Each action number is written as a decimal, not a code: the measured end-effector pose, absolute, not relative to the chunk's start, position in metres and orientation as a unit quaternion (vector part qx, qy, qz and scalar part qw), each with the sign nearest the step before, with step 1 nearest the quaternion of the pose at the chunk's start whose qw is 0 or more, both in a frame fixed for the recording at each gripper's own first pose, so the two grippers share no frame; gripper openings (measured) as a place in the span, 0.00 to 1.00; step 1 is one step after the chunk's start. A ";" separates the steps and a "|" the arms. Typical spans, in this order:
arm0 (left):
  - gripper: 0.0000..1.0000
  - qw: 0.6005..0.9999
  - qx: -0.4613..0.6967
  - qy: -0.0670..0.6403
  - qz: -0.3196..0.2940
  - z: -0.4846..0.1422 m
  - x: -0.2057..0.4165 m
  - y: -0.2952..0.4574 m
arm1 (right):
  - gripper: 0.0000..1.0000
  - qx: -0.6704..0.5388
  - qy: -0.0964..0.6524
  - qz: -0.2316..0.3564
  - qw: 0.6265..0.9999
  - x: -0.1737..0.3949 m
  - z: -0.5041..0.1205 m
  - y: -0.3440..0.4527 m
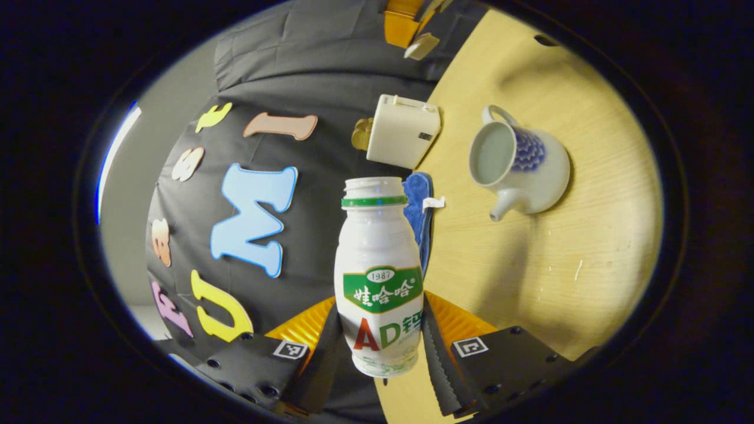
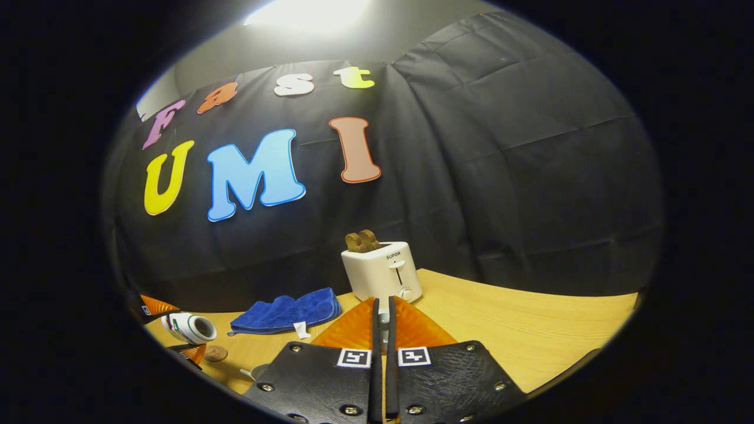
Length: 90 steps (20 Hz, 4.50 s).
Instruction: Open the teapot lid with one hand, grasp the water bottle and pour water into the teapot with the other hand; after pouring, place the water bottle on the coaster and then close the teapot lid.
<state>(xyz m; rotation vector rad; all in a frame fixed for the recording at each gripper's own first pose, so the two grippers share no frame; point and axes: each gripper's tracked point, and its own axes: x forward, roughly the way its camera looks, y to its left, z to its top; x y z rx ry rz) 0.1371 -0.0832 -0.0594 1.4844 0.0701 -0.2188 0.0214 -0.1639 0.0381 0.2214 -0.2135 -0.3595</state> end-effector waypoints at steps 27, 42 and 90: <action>0.79 0.556 0.825 -0.005 -0.100 -0.051 0.125 -0.102 | 0.02 0.133 -0.084 -0.148 0.976 0.027 0.031 -0.158; 0.79 0.497 0.861 -0.031 -0.106 -0.047 0.122 -0.114 | 0.02 0.132 -0.083 -0.143 0.977 0.027 0.031 -0.157; 0.79 0.914 0.390 0.021 -0.110 -0.124 0.170 -0.077 | 0.02 0.068 -0.024 0.079 0.994 0.054 0.005 -0.032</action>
